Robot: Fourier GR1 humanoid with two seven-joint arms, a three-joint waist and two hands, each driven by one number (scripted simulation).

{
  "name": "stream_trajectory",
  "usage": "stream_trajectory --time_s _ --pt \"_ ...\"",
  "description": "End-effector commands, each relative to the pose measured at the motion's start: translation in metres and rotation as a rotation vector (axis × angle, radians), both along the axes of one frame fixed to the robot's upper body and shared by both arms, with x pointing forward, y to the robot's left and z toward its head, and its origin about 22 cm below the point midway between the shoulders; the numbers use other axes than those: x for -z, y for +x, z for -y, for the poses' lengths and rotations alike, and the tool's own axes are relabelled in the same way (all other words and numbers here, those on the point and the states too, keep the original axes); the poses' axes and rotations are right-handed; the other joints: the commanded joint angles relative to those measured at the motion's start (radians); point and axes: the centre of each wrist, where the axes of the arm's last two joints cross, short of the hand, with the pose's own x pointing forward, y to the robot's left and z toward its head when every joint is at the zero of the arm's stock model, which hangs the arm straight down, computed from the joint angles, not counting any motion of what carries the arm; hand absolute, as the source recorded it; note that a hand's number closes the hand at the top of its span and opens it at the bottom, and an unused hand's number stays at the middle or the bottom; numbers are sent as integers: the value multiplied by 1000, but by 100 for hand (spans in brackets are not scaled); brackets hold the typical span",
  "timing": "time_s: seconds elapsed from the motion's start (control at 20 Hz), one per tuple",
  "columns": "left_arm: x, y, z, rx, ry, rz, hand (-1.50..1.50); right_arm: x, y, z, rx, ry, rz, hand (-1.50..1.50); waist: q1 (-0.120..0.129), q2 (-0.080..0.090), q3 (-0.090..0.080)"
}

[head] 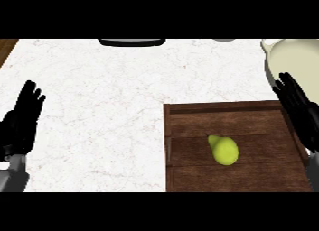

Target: Pick the pear from the tray and place it in the pot

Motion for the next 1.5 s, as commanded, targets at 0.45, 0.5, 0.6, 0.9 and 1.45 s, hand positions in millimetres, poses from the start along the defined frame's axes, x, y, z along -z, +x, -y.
stream_trajectory --time_s 0.45,0.5,0.6,0.9,1.45 --pt "21 -18 85 203 -24 188 0 -87 39 19 -170 -480 413 -150 7 -10 -4" --pt "32 -27 88 203 -11 203 0 -74 20 12 -262 -419 461 -150 -7 -13 -5" --pt "31 -24 74 179 -27 181 0 -79 12 23 -364 -327 537 -150 -12 -15 -4" --pt "25 -25 84 170 -19 199 0 -119 -6 -13 -462 -419 566 -150 -11 -16 -5" --pt "40 -23 87 193 12 197 0 -133 -34 -59 -681 -1099 180 -150 -4 -13 -8"
